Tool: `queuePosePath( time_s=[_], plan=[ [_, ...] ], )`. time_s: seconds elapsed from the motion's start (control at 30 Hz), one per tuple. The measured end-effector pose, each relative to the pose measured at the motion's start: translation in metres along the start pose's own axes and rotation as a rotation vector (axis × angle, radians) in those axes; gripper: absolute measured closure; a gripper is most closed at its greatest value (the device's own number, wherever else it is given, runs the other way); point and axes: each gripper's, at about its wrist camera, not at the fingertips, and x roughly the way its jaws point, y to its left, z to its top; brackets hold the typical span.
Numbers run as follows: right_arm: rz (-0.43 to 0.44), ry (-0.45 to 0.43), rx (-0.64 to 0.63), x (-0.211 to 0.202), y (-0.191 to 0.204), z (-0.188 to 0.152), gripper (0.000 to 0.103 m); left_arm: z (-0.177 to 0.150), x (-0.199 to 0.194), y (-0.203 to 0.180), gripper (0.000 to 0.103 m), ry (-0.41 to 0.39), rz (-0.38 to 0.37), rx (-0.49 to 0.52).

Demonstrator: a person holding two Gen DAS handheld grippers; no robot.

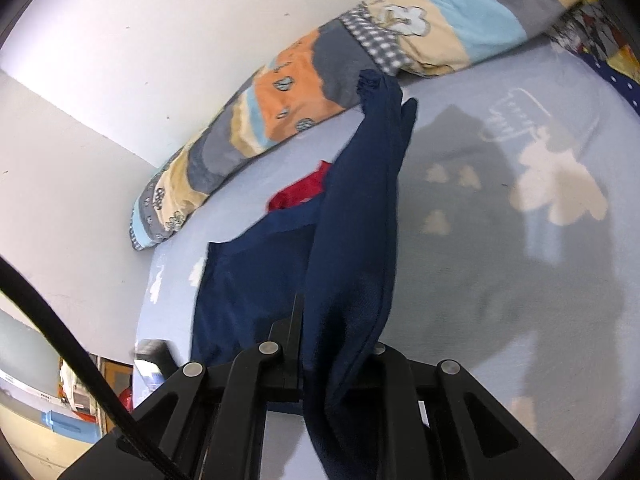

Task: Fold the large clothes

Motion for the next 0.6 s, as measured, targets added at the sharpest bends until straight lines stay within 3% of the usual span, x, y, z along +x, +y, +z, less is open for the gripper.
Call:
queuePosePath(
  time_s=[0.13,0.27,0.47,0.6],
  plan=[
    [-0.04,0.011,-0.034,0.011,0.043,0.006,0.09,0.003,-0.016,0.037,0.006,-0.061,0.005,-0.118],
    [-0.1,0.028,-0.087,0.034,0.094,0.009,0.09,0.01,-0.05,0.09,0.006,-0.177,0.025,-0.257],
    [-0.169,0.061,-0.181,0.085,0.163,-0.01,0.09,-0.001,-0.069,0.161,0.006,-0.187,0.042,-0.367],
    [-0.226,0.086,-0.276,0.135,0.213,-0.041,0.09,-0.015,-0.081,0.208,0.006,-0.193,0.063,-0.46]
  ],
)
